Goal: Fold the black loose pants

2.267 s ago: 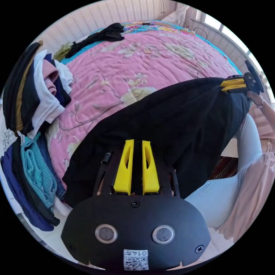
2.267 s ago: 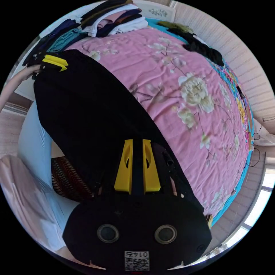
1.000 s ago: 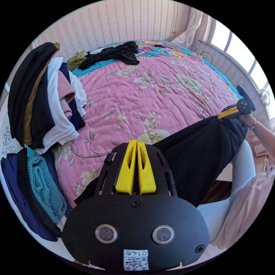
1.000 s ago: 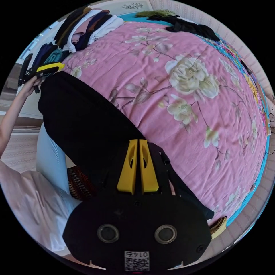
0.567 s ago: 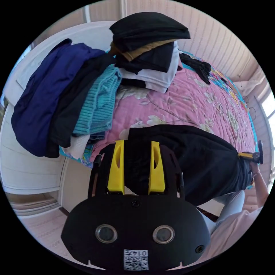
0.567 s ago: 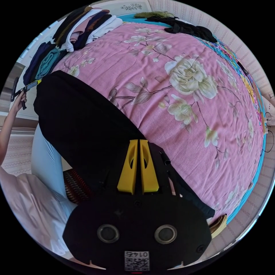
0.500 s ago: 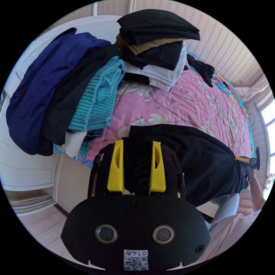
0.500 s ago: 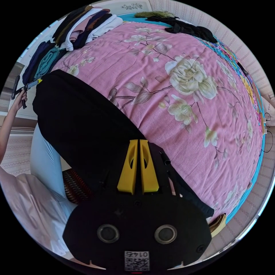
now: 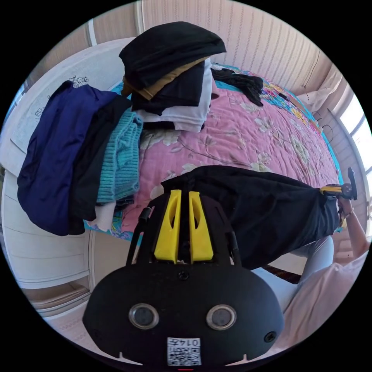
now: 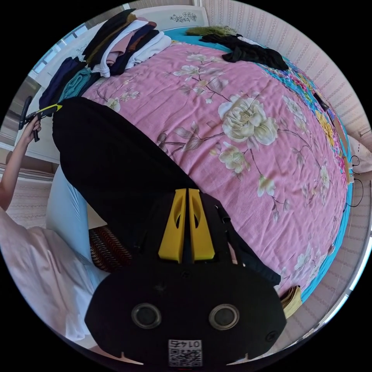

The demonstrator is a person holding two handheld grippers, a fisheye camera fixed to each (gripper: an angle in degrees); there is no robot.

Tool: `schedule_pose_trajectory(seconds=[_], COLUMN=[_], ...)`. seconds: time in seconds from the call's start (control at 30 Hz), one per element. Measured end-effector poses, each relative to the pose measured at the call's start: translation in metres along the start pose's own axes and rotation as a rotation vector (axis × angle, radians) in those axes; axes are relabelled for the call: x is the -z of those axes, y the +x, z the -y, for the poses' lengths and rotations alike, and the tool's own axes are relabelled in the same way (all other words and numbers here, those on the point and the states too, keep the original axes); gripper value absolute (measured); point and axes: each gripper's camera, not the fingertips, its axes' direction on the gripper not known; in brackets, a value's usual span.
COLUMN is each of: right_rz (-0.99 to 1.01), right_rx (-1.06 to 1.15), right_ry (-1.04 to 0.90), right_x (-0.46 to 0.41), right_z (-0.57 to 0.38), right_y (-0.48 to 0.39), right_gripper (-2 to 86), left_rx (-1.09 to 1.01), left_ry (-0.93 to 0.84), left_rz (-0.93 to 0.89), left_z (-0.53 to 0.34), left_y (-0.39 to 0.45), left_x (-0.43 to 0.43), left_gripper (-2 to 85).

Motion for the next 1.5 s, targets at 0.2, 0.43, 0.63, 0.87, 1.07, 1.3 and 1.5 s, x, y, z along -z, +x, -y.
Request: schedule_pose_trajectory(seconds=[0.2,0.43,0.63,0.87,1.07,1.3,1.5], right_rz=[0.027,0.006,0.026,0.021,0.034,-0.007,-0.001], right_rx=[0.013,0.006,-0.002,-0.094,-0.212,-0.418,-1.000], right_ry=[-0.033,-0.040,0.015,-0.092,-0.042,0.158,0.302], right_x=[0.009,0.023,0.060,0.040,0.045,0.123,0.158], right_z=[-0.025,-0.060,-0.088,-0.105,-0.151,-0.301,-0.529], right_y=[0.011,0.020,0.043,0.075,0.099,0.151,0.221], right_gripper=[0.1,-0.3,-0.6,-0.2,0.6,1.2,4.0], left_rx=[-0.006,0.048,-0.026,0.030,0.069,0.035,-0.221], left_ry=[-0.039,-0.081,0.024,-0.035,-0.198,-0.081,0.076], left_rz=[0.024,-0.056,0.024,0.034,0.072,0.130,0.229], left_z=[-0.002,-0.008,0.012,0.073,0.096,0.112,0.135], left_y=[0.011,0.026,0.067,0.101,0.150,0.202,0.324], left_x=[0.004,-0.012,0.031,-0.011,-0.074,0.007,0.085], left_gripper=[5.6,1.7,0.0,0.7,3.8,5.0,3.7])
